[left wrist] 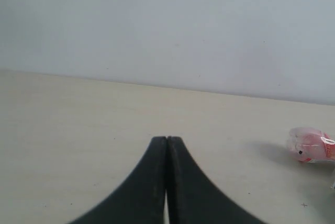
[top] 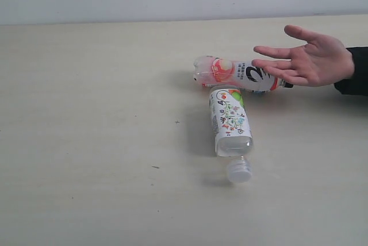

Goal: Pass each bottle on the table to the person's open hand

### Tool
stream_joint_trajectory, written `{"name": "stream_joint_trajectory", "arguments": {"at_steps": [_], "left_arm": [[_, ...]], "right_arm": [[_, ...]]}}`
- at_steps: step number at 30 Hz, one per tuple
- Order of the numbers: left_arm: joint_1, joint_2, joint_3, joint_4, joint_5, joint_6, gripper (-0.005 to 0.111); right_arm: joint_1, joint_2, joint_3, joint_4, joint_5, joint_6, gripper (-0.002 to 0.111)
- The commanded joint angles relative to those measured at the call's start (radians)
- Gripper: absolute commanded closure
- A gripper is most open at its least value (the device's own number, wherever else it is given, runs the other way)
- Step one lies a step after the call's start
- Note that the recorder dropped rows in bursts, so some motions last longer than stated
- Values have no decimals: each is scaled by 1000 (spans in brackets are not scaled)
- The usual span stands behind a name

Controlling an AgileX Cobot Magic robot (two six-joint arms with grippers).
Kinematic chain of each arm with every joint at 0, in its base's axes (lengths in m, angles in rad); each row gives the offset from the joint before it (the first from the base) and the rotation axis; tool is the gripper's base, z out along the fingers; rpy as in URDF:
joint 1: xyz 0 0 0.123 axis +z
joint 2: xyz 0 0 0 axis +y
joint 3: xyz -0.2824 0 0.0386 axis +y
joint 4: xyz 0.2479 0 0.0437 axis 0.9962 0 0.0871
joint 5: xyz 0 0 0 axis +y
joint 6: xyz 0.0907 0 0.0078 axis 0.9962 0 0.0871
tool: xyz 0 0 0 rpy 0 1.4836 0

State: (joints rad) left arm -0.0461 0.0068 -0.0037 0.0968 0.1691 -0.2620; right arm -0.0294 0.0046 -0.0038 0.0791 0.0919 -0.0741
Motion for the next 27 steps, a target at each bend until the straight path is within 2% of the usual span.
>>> {"name": "stream_joint_trajectory", "arguments": {"at_steps": [1, 22, 27], "left_arm": [[4, -7, 4, -7, 1, -4, 107], [4, -7, 4, -7, 1, -4, 107], [4, -7, 4, -7, 1, -4, 107]], "right_arm": [[-5, -5, 4, -1, -3, -4, 108], [-5, -5, 4, 7, -37, 0, 108], [-5, -5, 4, 346, -126, 356, 108]]}}
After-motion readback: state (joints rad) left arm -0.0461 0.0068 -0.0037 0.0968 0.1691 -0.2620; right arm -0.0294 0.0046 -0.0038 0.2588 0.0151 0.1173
